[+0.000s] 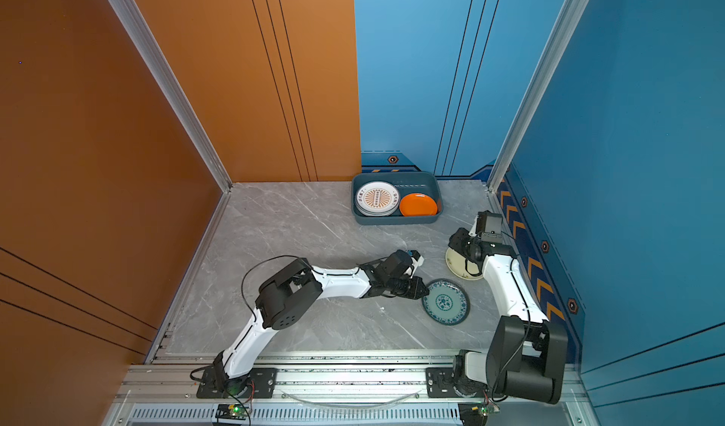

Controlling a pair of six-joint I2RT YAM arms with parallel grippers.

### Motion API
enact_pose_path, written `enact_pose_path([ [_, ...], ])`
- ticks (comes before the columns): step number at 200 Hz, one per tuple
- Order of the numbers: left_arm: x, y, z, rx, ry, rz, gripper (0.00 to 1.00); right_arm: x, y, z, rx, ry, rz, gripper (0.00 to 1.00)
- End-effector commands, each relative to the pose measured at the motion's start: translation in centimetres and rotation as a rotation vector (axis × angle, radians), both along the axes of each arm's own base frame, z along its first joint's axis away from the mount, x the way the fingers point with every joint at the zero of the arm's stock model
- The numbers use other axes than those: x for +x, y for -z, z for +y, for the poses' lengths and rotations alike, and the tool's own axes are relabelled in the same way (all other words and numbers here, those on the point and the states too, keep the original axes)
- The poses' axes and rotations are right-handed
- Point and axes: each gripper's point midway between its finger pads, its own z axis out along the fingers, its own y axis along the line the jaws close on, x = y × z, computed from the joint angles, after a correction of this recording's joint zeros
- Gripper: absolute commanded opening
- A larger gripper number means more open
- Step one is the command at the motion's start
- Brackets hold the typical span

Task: Place the plates into the plastic bin on the countertop
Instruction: 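Push the left gripper against the blue-floral plate's edge while the right hovers, then slide the blue-floral plate toward the right gripper with the left gripper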

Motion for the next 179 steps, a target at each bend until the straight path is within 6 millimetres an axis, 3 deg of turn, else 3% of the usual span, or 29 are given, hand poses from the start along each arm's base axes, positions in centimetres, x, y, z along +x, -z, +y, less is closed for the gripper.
enact_pose_path([
  [1, -1.1, 1.9, 0.4, 0.06, 0.037, 0.031, 0.15, -0.2, 0.3, -0.1, 0.009, 0.006, -0.002, 0.49],
  [60, -0.8, 2.1, 1.0, 0.066, 0.032, 0.033, 0.03, -0.2, 0.3, 0.1, 0.014, 0.003, 0.0, 0.49],
  [93, -0.1, 1.2, 2.1, 0.06, 0.011, 0.021, 0.0, -0.3, 0.3, 0.1, 0.012, 0.0, -0.001, 0.49],
  [141, 2.5, -1.4, 7.4, 0.072, -0.061, -0.022, 0.0, 0.0, 0.0, 1.2, 0.061, -0.05, -0.03, 0.5],
  [179, 4.1, -3.9, 12.8, 0.07, -0.114, -0.035, 0.0, 0.8, -0.6, 4.1, 0.169, -0.158, -0.093, 0.51],
])
